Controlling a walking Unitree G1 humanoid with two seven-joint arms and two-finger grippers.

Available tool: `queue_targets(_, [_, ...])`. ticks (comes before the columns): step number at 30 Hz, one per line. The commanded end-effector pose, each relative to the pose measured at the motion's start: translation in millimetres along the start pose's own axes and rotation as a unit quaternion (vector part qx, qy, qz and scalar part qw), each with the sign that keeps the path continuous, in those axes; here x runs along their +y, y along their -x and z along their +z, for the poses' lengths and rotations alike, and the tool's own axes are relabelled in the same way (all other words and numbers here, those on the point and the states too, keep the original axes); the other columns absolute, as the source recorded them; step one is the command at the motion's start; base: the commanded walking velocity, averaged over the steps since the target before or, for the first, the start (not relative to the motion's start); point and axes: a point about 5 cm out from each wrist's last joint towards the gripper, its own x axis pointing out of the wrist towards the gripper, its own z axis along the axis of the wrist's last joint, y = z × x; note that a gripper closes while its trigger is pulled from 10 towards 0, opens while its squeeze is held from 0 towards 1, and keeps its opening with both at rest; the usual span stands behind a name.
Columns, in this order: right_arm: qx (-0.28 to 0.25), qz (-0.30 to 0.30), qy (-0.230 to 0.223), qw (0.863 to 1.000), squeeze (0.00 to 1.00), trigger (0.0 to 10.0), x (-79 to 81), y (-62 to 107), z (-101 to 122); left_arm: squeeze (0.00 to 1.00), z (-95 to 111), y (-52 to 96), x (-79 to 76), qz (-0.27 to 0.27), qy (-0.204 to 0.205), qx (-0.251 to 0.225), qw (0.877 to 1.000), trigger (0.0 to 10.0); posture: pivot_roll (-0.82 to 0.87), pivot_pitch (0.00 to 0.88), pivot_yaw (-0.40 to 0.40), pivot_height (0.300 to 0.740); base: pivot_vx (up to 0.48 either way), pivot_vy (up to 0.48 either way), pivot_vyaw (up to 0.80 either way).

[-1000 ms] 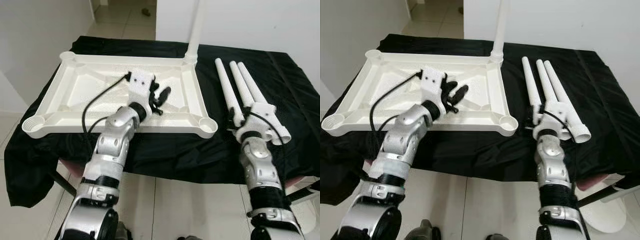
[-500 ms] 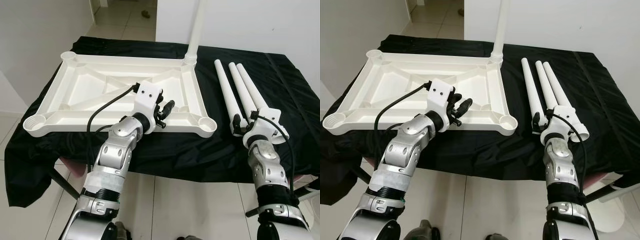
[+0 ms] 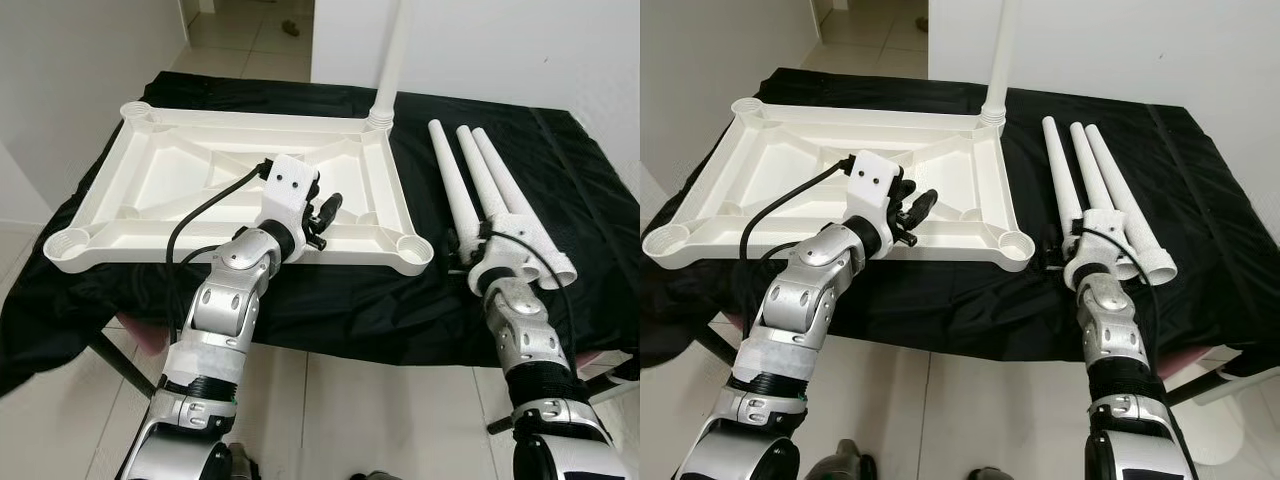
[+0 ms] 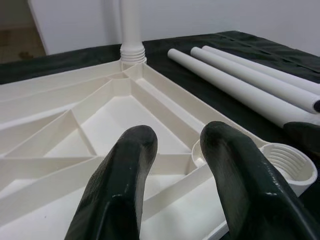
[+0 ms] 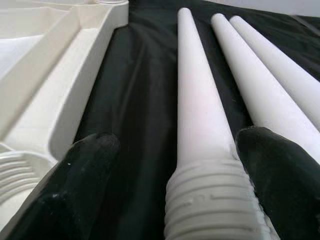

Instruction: Building children table

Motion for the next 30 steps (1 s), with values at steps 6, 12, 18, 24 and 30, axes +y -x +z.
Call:
queue_targets(6, [0.030,0.002,-0.014,0.999,0.00,10.0,2.7,2.3,-19.1,0.00,6.3,-3.2,0.6,0.052,-0.017,-0.009,0.998,10.0,0.12,0.034,-0.064,0.740,0.000,0.000,0.00])
queue_targets(12, [0.034,-0.008,-0.019,0.999,0.00,10.0,0.6,3.9,-23.0,0.00,4.8,-2.3,0.0,0.053,-0.016,-0.007,0.998,10.0,0.11,0.032,-0.057,0.740,0.000,0.000,0.00])
queue_targets(18, [0.026,-0.051,-0.030,0.998,0.00,10.0,-8.2,7.0,-28.6,0.00,2.6,0.1,3.4,0.062,-0.017,-0.003,0.998,10.0,0.11,0.031,-0.044,0.740,0.000,0.000,0.00])
queue_targets(24, [-0.002,-0.047,-0.039,0.998,0.00,10.0,-6.5,4.9,-25.0,0.00,3.0,-0.6,5.2,0.066,-0.017,-0.004,0.998,10.0,0.12,0.026,-0.040,0.740,0.000,0.000,0.00])
queue_targets(30, [-0.007,-0.052,-0.047,0.998,0.00,10.0,-5.7,2.3,-27.3,0.00,3.6,-0.3,5.1,0.067,-0.020,-0.005,0.998,10.0,0.12,0.026,-0.039,0.740,0.000,0.000,0.00])
